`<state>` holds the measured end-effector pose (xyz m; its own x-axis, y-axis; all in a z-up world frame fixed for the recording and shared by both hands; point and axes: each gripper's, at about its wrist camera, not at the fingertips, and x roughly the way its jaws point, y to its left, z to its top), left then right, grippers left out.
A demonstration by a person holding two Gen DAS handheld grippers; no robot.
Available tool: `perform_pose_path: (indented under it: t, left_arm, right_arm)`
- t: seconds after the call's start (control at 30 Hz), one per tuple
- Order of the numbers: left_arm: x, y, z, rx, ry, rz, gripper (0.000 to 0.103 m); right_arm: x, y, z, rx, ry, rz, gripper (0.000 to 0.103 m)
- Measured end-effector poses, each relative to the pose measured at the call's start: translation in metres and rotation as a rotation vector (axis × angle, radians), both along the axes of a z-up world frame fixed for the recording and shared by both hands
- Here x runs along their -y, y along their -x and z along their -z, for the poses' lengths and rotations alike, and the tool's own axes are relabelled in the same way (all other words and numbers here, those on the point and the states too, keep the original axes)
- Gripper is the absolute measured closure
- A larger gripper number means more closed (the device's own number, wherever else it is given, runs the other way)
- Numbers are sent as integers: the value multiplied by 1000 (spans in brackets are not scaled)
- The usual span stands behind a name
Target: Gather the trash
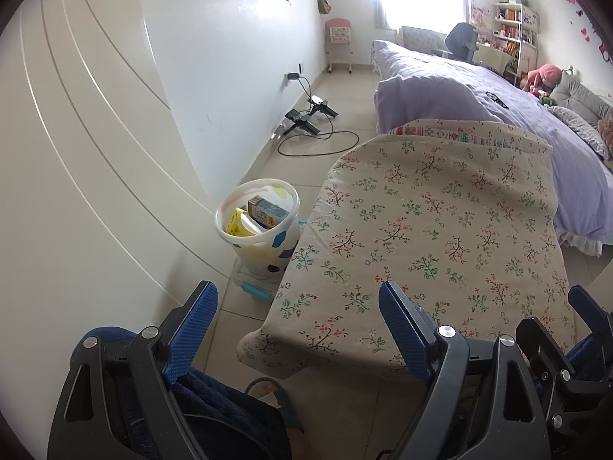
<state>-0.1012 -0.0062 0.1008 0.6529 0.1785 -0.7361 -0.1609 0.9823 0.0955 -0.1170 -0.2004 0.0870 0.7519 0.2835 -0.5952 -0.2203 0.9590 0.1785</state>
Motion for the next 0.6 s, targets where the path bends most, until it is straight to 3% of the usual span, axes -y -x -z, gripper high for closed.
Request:
perform_pose_path:
  t: [0.6]
  left_arm:
    - [-1,-2,2,-16,-2,3,15]
  right_arm:
    - [-4,-2,3,-1,-1,4,0]
